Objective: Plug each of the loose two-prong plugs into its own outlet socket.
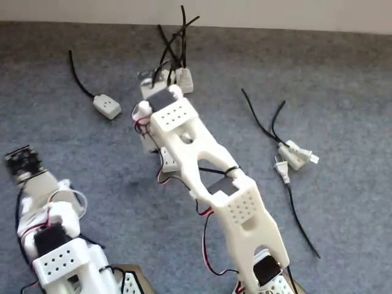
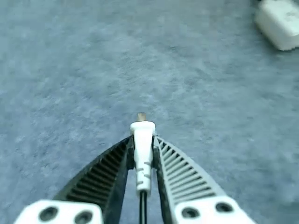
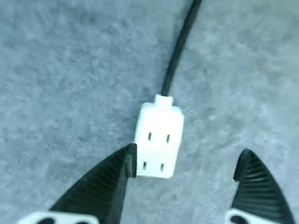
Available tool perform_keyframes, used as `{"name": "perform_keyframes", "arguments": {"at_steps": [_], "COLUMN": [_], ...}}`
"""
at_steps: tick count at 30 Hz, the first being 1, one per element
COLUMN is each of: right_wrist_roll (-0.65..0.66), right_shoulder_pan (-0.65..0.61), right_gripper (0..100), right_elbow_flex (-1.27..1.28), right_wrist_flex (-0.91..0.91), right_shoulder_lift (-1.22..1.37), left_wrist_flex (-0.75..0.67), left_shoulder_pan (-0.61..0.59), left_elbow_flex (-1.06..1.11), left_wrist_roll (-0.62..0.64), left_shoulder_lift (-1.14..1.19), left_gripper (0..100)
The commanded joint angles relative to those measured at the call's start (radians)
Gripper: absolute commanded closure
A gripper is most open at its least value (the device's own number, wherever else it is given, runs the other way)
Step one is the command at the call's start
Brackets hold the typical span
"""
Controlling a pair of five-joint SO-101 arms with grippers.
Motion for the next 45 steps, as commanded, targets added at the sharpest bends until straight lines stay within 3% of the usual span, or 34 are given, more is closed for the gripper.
{"name": "perform_keyframes", "arguments": {"at_steps": [1, 9, 16, 23, 31, 37, 40, 45], "right_wrist_roll": [0.011, 0.011, 0.011, 0.011, 0.163, 0.17, 0.17, 0.167], "right_shoulder_pan": [0.064, 0.182, 0.205, 0.231, 0.28, 0.481, 0.576, 0.688], "right_gripper": [67.6, 67.6, 67.6, 67.6, 67.6, 67.6, 67.6, 67.6], "right_elbow_flex": [-0.145, -0.453, -0.645, -0.826, -0.954, -0.954, -0.954, -0.954], "right_wrist_flex": [0.081, 0.136, 0.137, 0.136, 0.139, 0.139, 0.139, 0.14], "right_shoulder_lift": [-0.081, -0.082, -0.084, -0.084, -0.084, -0.084, -0.085, -0.084], "left_wrist_flex": [0.009, 0.149, 0.167, 0.471, 0.657, 0.79, 0.89, 0.898], "left_shoulder_pan": [0.128, 0.196, 0.266, 0.297, 0.587, 0.687, 0.719, 0.754], "left_elbow_flex": [-0.102, -0.26, -0.579, -1.119, -1.478, -1.652, -1.833, -1.966], "left_wrist_roll": [-0.006, -0.009, -0.009, -0.005, -0.005, -0.009, -0.12, -0.356], "left_shoulder_lift": [0.002, 0.091, 0.622, 1.013, 1.201, 1.435, 1.604, 1.802], "left_gripper": [99, 99, 99, 99, 99, 99, 99, 99]}}
